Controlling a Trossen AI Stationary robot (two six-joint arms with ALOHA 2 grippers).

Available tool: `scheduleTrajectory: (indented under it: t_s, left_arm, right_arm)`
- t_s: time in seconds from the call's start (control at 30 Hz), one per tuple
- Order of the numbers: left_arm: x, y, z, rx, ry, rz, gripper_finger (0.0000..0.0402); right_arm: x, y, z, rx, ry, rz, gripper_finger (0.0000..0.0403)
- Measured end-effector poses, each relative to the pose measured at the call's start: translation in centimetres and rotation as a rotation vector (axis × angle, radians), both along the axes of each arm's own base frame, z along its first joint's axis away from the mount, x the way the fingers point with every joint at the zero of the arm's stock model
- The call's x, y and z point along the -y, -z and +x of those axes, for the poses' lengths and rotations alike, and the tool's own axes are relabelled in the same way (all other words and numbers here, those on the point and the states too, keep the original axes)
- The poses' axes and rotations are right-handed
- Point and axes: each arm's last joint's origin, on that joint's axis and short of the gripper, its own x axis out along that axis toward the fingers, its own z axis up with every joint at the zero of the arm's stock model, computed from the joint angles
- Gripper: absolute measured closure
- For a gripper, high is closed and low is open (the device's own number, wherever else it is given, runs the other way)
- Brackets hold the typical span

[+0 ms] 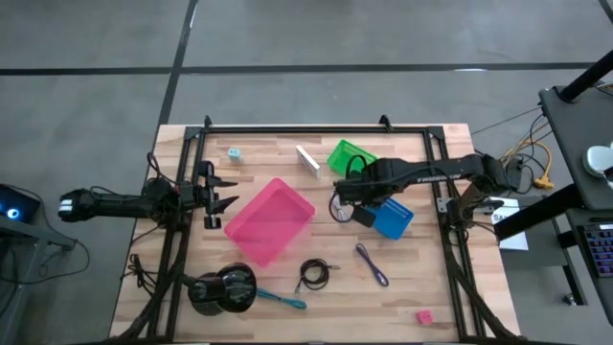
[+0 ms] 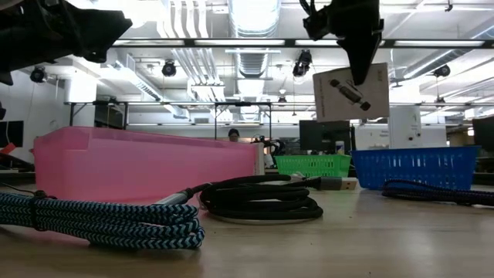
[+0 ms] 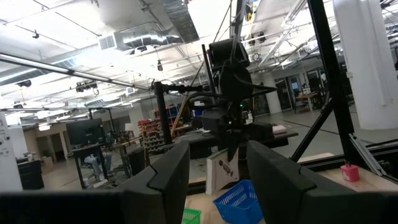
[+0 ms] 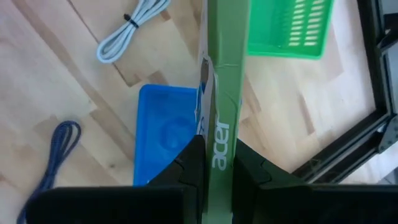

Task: Pick and place items into bin
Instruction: Put the bottom green USB card reader box into the green bin

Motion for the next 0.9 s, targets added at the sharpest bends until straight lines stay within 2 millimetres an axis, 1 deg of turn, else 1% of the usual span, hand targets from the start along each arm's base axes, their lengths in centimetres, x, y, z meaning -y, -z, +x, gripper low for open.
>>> scheduleTrajectory:
  t_s: [0.13, 0.3, 0.53, 0.7, 0.8, 0.9]
  left_arm:
    - [0.0, 0.0, 0.0, 0.0, 0.0, 0.0, 0.0256]
    - [0.0, 0.0, 0.0, 0.0, 0.0, 0.0, 0.0256]
    - [0.0, 0.0, 0.0, 0.0, 0.0, 0.0, 0.0256]
    - [0.0, 0.0, 0.0, 0.0, 0.0, 0.0, 0.0256]
    - [0.0, 0.0, 0.0, 0.0, 0.0, 0.0, 0.0256]
    - [0.0, 0.0, 0.0, 0.0, 0.0, 0.0, 0.0256]
  right_arm:
    - [0.7, 0.0, 0.0, -0.003, 0.001, -0.038, 0.0369]
    - [2.3, 0.0, 0.2, 0.003, -0.009, -0.051, 0.0369]
    - [5.0, 0.0, 0.5, 0.031, -0.009, -0.053, 0.0369]
    - [6.8, 0.0, 0.2, 0.026, 0.022, -0.053, 0.0369]
    - [7.8, 0.0, 0.0, 0.018, 0.012, -0.052, 0.0369]
    - [8.9, -0.1, 0.2, 0.048, 0.008, -0.06, 0.0369]
